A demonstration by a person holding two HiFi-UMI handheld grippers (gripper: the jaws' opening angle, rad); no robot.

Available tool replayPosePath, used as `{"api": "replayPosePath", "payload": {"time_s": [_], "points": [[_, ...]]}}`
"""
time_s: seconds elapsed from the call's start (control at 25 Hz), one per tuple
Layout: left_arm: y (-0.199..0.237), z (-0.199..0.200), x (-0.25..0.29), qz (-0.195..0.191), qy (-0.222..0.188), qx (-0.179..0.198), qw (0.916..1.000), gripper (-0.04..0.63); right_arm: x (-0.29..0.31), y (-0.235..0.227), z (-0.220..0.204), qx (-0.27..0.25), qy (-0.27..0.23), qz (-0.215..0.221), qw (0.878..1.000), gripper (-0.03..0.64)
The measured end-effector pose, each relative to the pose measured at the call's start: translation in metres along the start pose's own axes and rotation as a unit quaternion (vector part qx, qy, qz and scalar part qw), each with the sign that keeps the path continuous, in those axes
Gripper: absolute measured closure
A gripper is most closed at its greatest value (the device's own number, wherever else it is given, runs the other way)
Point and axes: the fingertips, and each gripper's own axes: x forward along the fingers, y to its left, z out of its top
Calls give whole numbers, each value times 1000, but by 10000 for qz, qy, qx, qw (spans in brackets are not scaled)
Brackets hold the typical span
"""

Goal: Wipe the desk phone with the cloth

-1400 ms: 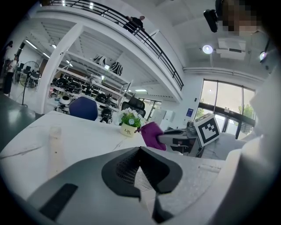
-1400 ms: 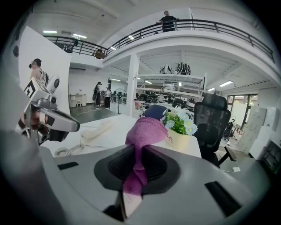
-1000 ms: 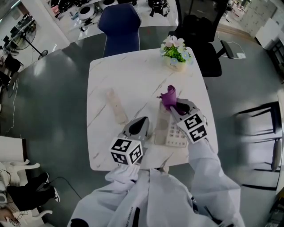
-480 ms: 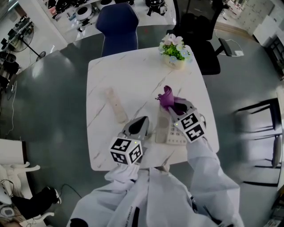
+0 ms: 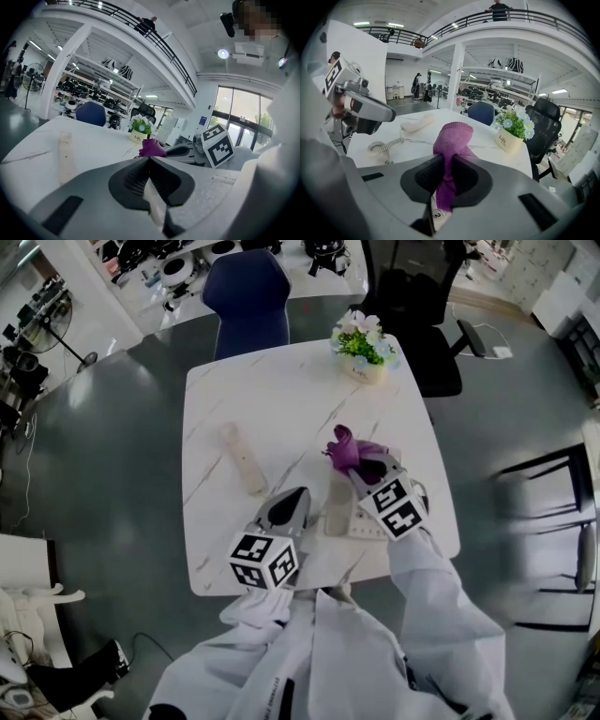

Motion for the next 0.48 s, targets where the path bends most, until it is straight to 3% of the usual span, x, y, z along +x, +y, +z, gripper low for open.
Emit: {"api": "replayPosePath", "payload": {"time_s": [0.48], "points": [[-19, -4, -23, 106, -98, -34, 9999, 597, -10, 22, -10, -109, 113, 147, 9998, 586]]}}
